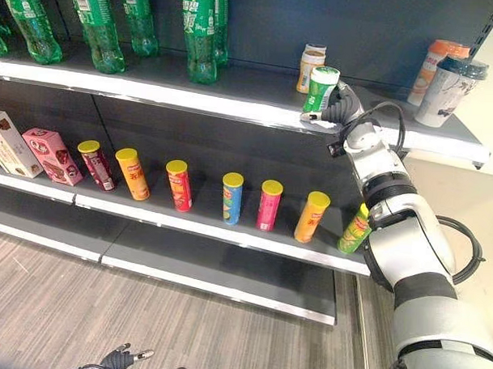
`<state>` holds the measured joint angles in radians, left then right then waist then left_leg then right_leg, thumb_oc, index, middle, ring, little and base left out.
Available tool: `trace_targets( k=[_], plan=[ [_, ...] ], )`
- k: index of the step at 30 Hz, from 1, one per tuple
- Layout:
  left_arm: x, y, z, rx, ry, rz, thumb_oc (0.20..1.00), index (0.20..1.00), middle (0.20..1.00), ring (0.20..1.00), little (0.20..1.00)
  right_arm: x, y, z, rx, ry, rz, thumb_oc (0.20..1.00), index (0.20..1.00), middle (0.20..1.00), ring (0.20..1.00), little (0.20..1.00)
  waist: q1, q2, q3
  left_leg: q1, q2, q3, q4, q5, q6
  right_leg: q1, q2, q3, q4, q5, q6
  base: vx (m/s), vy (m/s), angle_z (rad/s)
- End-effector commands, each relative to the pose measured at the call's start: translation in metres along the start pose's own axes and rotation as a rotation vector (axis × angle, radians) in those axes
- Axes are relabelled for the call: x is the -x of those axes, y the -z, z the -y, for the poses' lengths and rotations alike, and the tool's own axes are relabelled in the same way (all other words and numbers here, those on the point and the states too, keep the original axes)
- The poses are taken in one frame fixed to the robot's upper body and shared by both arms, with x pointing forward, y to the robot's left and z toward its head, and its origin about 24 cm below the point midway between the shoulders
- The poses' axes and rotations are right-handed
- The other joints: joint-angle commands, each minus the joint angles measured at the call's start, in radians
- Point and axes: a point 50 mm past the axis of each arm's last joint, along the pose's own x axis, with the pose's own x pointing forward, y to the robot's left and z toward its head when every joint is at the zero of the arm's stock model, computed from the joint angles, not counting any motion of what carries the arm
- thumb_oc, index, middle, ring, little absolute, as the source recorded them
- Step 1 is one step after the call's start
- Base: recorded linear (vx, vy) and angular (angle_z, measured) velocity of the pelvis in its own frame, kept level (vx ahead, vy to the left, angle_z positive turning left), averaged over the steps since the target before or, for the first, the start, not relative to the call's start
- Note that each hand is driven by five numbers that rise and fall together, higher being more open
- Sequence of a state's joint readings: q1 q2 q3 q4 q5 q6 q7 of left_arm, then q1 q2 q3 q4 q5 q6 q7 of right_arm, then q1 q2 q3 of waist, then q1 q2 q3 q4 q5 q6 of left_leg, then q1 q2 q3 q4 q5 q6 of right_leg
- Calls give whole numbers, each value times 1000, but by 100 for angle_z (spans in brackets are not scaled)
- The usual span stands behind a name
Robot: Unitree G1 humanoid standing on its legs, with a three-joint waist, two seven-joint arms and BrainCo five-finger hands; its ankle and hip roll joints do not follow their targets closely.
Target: Put the goods on the table back onto the shelves and tidy them up.
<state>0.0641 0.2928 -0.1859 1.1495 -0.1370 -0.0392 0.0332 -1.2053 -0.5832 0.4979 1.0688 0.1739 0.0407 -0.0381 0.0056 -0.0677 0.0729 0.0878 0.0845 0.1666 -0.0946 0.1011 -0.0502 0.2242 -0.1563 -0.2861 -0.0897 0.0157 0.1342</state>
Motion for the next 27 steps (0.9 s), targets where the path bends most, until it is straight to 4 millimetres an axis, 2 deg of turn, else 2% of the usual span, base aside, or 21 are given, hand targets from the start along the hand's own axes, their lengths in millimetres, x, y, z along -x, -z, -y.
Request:
trace_targets(
  k=[1, 27],
  plan=[
    [-4, -23, -22, -32, -59, 43, 1000, 1000, 1000, 1000, 1000, -8, -37, 22, 26, 71, 39, 1000, 1000, 1000, 1000, 1000, 40, -7, 8, 90, 37, 91, 7, -96, -92, -36, -34, -32, 51, -47, 42, 0, 0, 0],
    [-5, -25, -20, -32, -59, 45, 1000, 1000, 1000, 1000, 1000, -9, -44, 10, 73, 50, 62, 1000, 1000, 1000, 1000, 1000, 39, -6, 8, 95, 41, 89, 7, -96, -93, -26, -30, -41, 49, -53, 38, 0, 0, 0]
  ],
)
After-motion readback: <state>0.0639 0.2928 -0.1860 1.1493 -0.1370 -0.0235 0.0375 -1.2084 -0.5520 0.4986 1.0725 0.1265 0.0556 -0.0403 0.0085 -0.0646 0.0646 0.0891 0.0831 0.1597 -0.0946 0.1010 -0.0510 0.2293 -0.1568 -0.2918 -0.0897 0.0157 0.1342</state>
